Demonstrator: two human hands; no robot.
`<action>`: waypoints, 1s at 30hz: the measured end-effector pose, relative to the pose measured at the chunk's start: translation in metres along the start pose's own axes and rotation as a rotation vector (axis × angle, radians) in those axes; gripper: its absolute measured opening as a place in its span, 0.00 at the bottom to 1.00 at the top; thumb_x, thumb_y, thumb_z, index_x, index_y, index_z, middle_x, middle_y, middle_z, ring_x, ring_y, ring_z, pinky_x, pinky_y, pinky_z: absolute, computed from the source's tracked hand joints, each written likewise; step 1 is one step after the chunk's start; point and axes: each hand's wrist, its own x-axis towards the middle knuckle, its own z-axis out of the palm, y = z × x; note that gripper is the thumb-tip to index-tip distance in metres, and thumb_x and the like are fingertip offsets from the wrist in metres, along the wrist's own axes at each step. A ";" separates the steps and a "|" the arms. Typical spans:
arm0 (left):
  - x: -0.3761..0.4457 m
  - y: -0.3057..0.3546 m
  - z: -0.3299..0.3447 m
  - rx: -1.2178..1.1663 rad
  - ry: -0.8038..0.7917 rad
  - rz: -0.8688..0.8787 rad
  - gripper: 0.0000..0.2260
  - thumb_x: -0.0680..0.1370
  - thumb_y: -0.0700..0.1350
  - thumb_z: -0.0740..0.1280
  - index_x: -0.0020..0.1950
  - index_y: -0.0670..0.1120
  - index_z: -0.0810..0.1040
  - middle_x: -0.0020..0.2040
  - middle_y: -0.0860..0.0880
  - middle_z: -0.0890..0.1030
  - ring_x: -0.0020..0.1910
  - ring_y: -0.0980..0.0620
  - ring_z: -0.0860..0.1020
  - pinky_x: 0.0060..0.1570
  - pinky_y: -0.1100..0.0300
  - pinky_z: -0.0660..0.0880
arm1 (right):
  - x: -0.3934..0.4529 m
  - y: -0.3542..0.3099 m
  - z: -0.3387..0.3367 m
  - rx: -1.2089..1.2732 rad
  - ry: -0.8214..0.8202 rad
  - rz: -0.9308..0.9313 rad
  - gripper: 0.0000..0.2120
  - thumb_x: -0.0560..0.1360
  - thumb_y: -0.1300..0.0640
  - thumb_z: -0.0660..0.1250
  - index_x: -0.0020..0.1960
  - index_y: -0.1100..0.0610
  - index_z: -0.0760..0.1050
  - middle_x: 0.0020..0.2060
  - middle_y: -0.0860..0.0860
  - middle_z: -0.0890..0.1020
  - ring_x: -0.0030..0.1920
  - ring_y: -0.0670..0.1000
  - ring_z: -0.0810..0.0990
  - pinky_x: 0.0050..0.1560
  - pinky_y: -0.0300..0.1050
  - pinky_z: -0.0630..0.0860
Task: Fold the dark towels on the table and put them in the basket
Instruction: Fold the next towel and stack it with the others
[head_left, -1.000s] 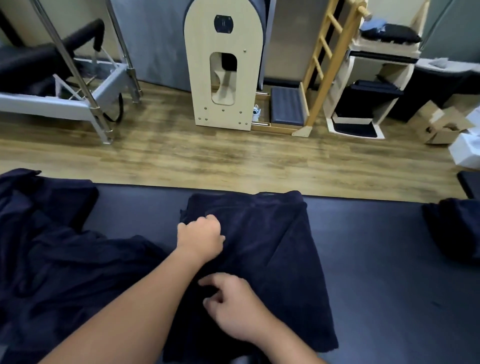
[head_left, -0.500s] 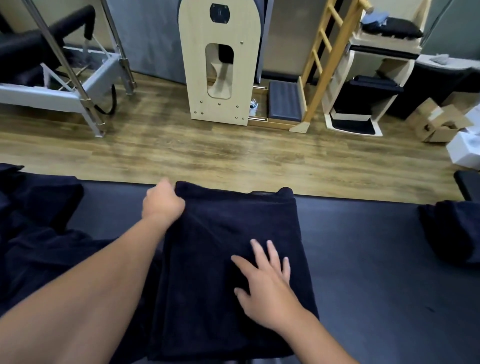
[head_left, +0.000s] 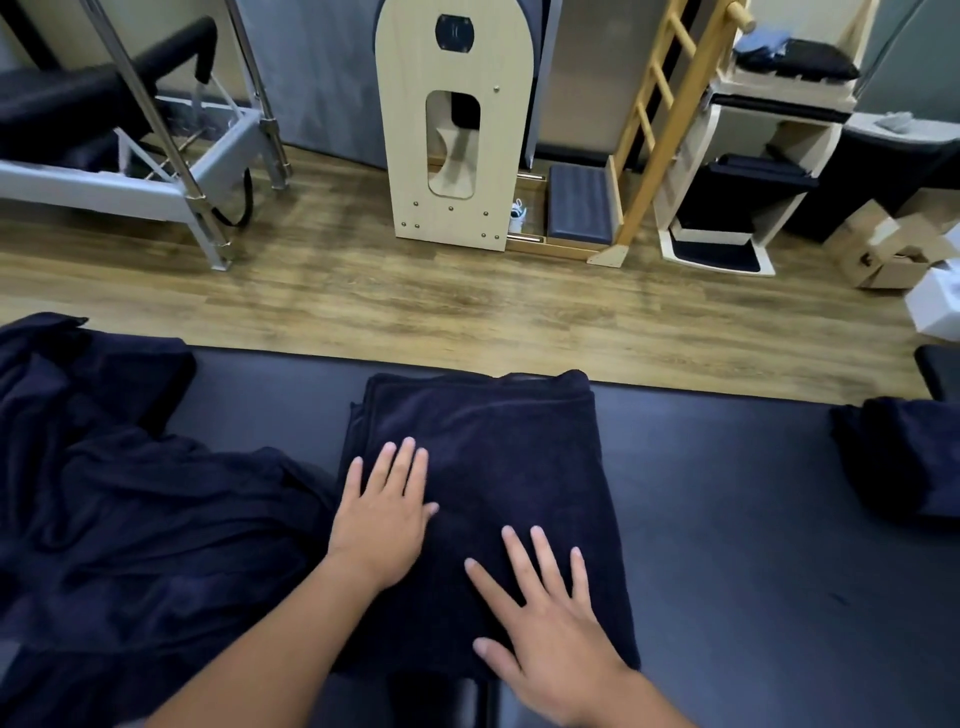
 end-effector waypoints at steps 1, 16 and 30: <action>-0.003 0.001 -0.003 0.020 0.034 -0.004 0.30 0.84 0.54 0.50 0.83 0.43 0.49 0.83 0.41 0.47 0.82 0.41 0.48 0.78 0.39 0.51 | -0.005 0.002 0.003 -0.048 -0.016 -0.006 0.36 0.77 0.31 0.56 0.81 0.40 0.51 0.82 0.56 0.52 0.80 0.64 0.51 0.71 0.67 0.46; -0.105 -0.007 0.021 0.144 0.052 0.502 0.42 0.70 0.52 0.74 0.79 0.38 0.61 0.77 0.36 0.66 0.75 0.36 0.66 0.70 0.40 0.69 | -0.072 0.037 0.019 -0.065 0.198 0.154 0.31 0.58 0.64 0.74 0.61 0.56 0.76 0.58 0.55 0.75 0.59 0.59 0.73 0.45 0.49 0.81; -0.107 0.047 -0.042 0.046 -0.002 0.452 0.16 0.64 0.41 0.72 0.50 0.47 0.74 0.48 0.46 0.75 0.44 0.44 0.76 0.35 0.53 0.65 | -0.068 0.056 -0.014 -0.237 0.041 0.270 0.27 0.40 0.66 0.78 0.35 0.51 0.75 0.30 0.47 0.72 0.31 0.51 0.72 0.23 0.42 0.57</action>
